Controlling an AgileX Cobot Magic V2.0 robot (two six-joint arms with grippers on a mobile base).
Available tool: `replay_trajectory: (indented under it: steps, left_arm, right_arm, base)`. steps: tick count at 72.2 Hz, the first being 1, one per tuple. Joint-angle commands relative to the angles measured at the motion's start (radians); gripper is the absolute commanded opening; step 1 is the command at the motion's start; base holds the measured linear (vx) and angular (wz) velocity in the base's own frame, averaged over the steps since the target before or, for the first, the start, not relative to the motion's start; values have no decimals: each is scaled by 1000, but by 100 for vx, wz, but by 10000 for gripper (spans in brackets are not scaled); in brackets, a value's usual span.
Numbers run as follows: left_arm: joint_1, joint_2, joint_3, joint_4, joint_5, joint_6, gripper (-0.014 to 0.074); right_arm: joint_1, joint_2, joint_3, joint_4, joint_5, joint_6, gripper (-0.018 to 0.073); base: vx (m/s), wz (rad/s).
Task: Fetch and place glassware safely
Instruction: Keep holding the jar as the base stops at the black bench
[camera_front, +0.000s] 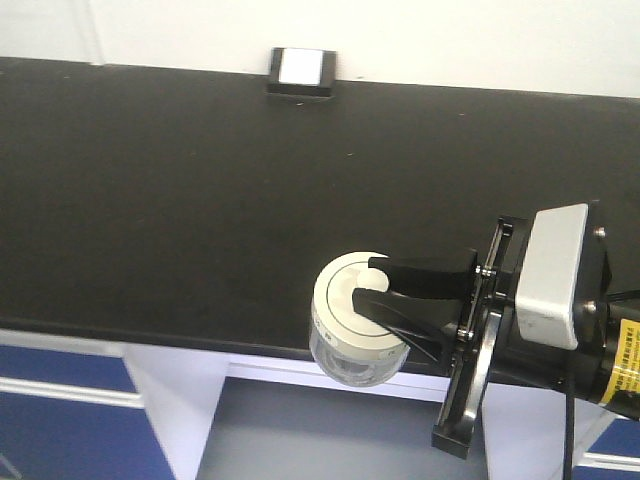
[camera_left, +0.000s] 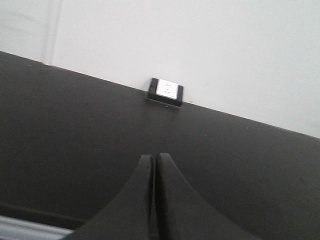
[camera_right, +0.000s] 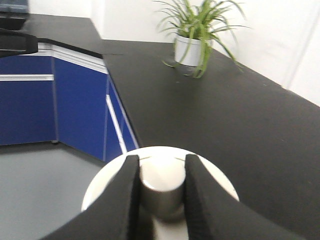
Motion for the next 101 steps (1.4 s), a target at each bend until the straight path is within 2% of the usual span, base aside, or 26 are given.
replay_trajectory:
  steps: [1,101]
  left_arm:
    - [-1,10,-25,-10,-77,-8,-7]
    - [-1,10,-25,-10,-77,-8,-7]
  right_arm:
    - [-5,-22,-27,62,-53,-2,-3]
    - [-5,-22,-27,62,-53,-2,-3]
  base:
    - [14,-40]
    - [10,-9]
